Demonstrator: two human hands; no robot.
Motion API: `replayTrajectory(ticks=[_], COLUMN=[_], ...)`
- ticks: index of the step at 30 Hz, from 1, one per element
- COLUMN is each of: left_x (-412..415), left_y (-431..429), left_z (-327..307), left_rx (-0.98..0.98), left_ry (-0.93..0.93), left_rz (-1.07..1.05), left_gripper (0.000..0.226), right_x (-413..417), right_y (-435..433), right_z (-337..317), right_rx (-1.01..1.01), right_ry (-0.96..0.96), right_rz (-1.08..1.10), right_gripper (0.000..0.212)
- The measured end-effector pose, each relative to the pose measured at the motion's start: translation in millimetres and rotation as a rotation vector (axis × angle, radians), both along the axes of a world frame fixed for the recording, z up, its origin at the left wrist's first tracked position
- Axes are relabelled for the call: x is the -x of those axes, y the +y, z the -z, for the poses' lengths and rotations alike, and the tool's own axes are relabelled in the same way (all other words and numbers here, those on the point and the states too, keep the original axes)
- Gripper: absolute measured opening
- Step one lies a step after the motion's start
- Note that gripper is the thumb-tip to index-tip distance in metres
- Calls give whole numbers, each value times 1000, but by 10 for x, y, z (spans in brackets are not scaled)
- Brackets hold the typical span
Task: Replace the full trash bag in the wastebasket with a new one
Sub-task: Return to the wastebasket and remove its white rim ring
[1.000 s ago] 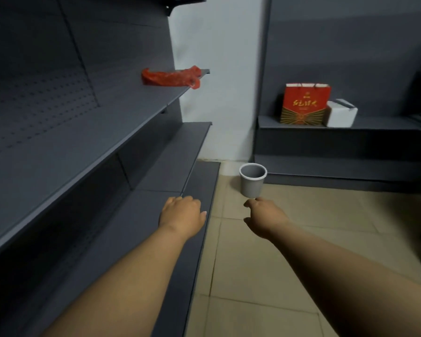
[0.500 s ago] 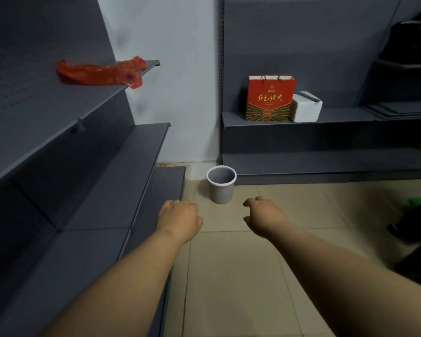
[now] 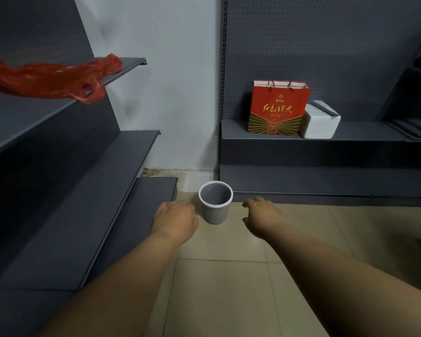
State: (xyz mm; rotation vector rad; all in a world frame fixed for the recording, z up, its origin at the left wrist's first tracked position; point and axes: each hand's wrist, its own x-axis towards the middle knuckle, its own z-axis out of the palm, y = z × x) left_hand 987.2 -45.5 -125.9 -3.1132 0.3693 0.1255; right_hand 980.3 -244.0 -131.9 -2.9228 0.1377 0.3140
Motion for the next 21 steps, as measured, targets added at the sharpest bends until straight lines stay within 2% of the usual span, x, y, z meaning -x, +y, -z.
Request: replayTrajectory(ticks=[10,21], left_x=[-1396,-3777], left_y=[-197,-250], left_z=[280,709], left_rx=[-15,3], left_ry=[8,40], left_rz=[-13,-2], left_gripper=[34,33], right_x=[-1387,-3697], right_y=[-227,-239], right_z=[257,593], right_rx=[-20,-19], right_ry=[14,119], right_rz=[31,23], right_gripper=[44,44])
